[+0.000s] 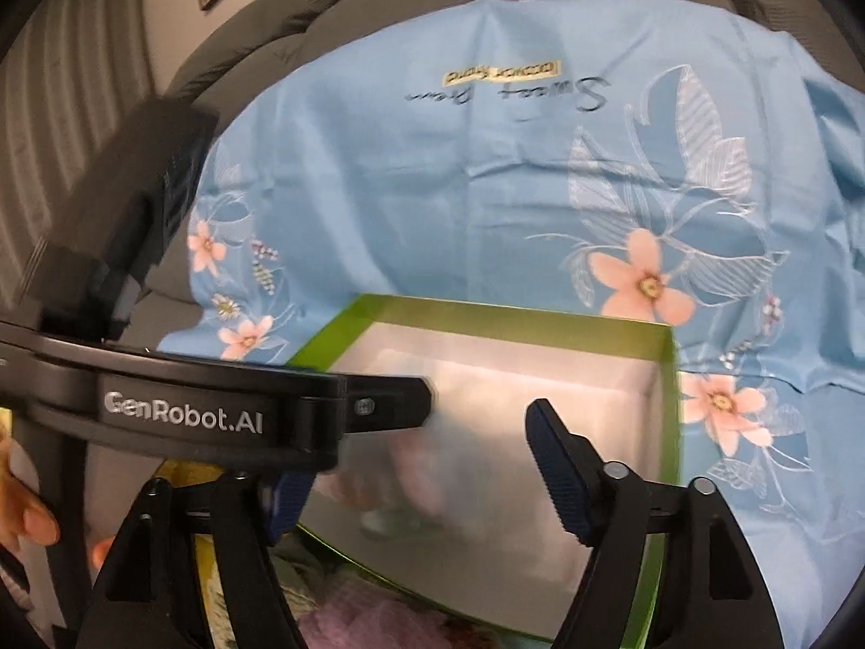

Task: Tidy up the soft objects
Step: 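Lower the grey plush into the green box and open the left gripper, then move the left gripper to the cream tissue pack and grasp it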

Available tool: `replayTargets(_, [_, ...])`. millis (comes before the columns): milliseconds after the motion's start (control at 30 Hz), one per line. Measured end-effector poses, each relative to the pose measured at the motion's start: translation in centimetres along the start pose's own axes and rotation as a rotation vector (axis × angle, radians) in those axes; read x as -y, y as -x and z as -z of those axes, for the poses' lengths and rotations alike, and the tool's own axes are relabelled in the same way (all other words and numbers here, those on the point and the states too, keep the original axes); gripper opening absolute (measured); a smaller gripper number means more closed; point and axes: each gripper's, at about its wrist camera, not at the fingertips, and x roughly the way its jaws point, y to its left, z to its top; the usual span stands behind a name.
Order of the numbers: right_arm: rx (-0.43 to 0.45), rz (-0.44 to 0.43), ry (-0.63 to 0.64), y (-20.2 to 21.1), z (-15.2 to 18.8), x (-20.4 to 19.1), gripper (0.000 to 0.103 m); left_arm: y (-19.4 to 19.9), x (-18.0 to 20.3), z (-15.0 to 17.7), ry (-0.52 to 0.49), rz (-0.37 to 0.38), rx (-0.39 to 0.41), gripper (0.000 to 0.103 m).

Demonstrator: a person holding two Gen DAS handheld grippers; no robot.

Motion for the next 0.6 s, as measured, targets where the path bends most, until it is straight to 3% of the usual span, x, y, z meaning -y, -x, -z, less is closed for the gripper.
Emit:
replayTargets(300, [0.039, 0.064, -0.008, 6.5, 3.1, 0.8, 0.079, 5.3, 0.7, 2.4, -0.098, -0.064, 0.093, 0.102])
replayTargets(600, [0.048, 0.108, -0.069, 12.2, 7.2, 1.4, 0.079, 8.5, 1.3, 7.8, -0.132, -0.044, 0.107, 0.102])
